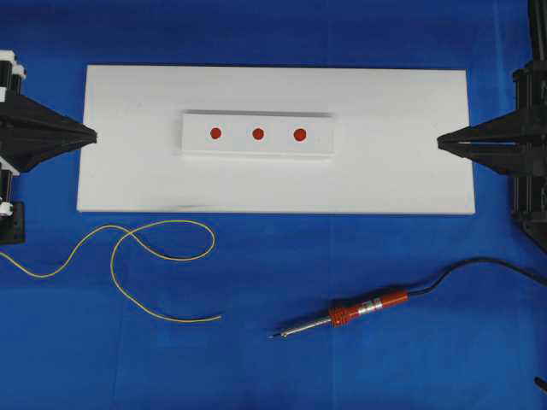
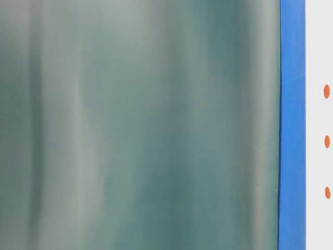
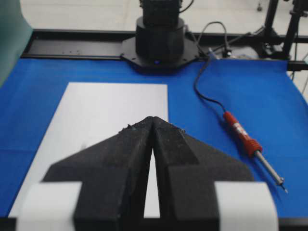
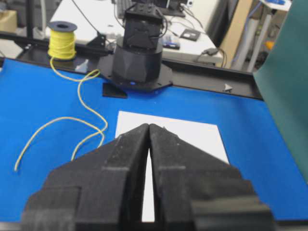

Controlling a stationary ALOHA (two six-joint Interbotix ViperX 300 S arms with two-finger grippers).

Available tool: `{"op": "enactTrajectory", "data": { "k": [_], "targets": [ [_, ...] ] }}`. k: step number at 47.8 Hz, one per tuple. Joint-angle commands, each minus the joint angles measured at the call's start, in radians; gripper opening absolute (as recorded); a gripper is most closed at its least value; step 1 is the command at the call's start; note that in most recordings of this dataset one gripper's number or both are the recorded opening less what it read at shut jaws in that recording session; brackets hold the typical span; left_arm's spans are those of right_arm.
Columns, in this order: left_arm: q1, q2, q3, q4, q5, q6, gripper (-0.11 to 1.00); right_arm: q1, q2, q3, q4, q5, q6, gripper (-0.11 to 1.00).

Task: Touch the tip of the soldering iron to the tip of the solder at the mark.
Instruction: 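Open both grippers and move them toward the wire and iron, then grasp the yellow solder wire with left gripper, red soldering iron with right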

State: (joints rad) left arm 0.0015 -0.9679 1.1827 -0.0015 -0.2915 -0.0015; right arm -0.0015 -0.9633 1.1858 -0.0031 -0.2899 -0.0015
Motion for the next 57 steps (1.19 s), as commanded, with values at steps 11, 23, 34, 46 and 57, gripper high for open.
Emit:
{"op": "enactTrajectory", "data": {
  "k": [11,23,34,46,57],
  "targets": [
    [-0.080,0.017,-0.026,0.002,-0.011,-0.014,0.00,0.034,0.020,-0.040,0.006,0.061,0.051,-0.06],
    [-0.202,0.072,-0.017,0.002,-0.015,-0.014,0.00,0.172,0.046,-0.035,0.005,0.066,0.103,-0.05],
    [-0.275,0.195,-0.017,0.002,-0.044,-0.017,0.10,0.284,0.118,-0.026,0.006,0.044,0.166,0.29],
    [-0.371,0.331,-0.009,0.002,-0.104,-0.037,0.82,0.354,0.267,-0.015,0.029,-0.014,0.222,0.93],
    [-0.403,0.508,-0.002,0.002,-0.160,-0.095,0.89,0.410,0.468,0.003,0.089,-0.179,0.222,0.89]
  ]
}}
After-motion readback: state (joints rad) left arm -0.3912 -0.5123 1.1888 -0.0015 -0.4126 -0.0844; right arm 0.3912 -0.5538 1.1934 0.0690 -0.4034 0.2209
